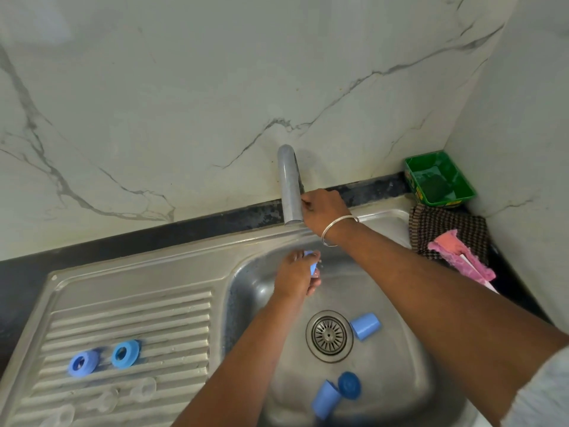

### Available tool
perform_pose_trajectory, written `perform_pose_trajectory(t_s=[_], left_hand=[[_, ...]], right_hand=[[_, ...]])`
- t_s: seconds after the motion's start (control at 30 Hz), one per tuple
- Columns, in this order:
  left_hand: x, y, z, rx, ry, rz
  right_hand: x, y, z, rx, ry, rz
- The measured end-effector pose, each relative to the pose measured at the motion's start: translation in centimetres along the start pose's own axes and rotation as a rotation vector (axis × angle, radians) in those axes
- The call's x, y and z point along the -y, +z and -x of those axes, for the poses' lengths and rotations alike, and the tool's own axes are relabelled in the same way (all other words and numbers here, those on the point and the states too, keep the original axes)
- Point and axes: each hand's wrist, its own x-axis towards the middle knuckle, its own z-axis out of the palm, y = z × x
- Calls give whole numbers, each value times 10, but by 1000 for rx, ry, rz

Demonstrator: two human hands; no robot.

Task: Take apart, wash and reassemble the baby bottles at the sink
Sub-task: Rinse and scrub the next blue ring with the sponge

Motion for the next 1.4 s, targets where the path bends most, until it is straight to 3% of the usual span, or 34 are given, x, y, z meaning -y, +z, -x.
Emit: perform_pose_trajectory(t_s=[0.13,0.27,0.33,0.5,0.6,0.8,0.93,1.07,1.2,1.4], left_hand=[[15,-13,7,-113,375,-430],[28,-21,17,-232,574,-858],[38,-21,23,-269,655,-941],[70,-25,25,-183,480,-1019],[80,-19,33,-193,475,-824],[81,5,50,-102,282,-329],[84,17,63,-83,87,-141],[87,21,71,-87,-64,-29],[87,14,82,-6,-154,91],[86,-3,87,22,-204,159]], right_hand=[[-2,0,6,17,47,-128],[-16,5,32,42,127,-299],[-31,10,57,10,163,-362],[-71,17,110,17,212,-314],[-92,10,128,-117,220,-224],[-127,-35,151,-639,95,289],[-155,-44,154,-540,337,434],[-176,-49,159,-412,398,403],[-178,-51,161,-342,303,276],[-123,-34,179,-204,-44,108]])
